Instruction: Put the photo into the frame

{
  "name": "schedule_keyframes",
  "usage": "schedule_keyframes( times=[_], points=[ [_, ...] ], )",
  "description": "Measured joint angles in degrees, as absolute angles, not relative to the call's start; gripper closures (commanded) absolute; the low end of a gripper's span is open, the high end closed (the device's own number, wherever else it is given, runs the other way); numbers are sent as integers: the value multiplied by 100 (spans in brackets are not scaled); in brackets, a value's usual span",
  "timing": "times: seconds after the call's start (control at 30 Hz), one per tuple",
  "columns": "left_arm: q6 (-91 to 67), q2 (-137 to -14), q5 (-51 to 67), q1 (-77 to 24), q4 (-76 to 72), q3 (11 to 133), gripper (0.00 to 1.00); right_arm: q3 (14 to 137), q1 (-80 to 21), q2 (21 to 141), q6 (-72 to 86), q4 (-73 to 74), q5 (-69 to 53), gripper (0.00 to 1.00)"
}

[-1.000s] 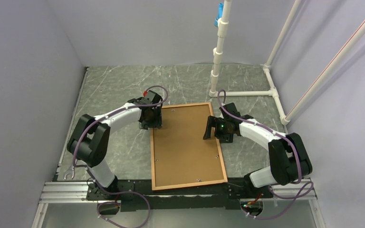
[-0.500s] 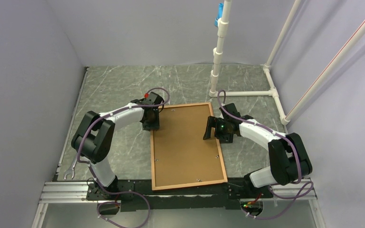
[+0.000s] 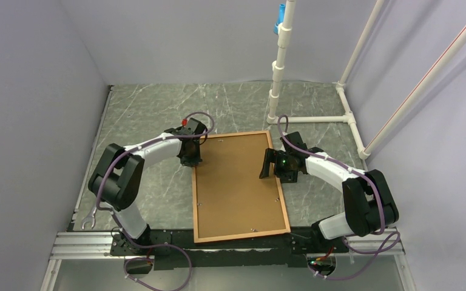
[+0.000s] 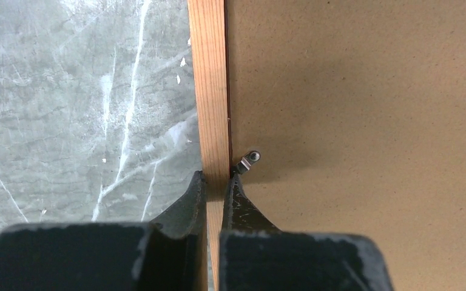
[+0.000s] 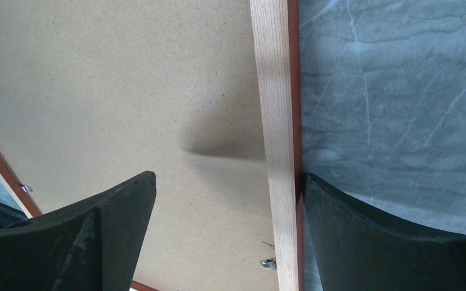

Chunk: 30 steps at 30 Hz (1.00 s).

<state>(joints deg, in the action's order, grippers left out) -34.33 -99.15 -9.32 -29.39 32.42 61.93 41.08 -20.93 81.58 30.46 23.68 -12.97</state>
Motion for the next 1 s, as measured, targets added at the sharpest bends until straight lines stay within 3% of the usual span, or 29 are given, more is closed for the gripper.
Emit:
schedule_keyframes(
  times=[0.07, 0.23, 0.33, 0.6, 1.0],
  points=[
    [-3433, -9835, -917, -2939, 3133, 6097, 85, 4108, -2093, 8158, 3046, 2368, -1297, 9],
    [-3363, -9577, -825, -2921, 2912, 5798, 41, 4108, -2093, 8156, 3046, 2370, -1299, 9],
    [-3371, -9266, -615, -2926, 2908, 5564, 31, 4106, -2093, 8152, 3046, 2370, -1302, 9],
    [-3693, -8197, 97, -3061, 2582, 4471, 28, 3964, -2156, 7981, 3059, 2394, -1286, 8],
    [-4064, -7588, 578, -3260, 1990, 3581, 30, 4018, -2851, 8005, 3199, 2488, -709, 8]
  ],
)
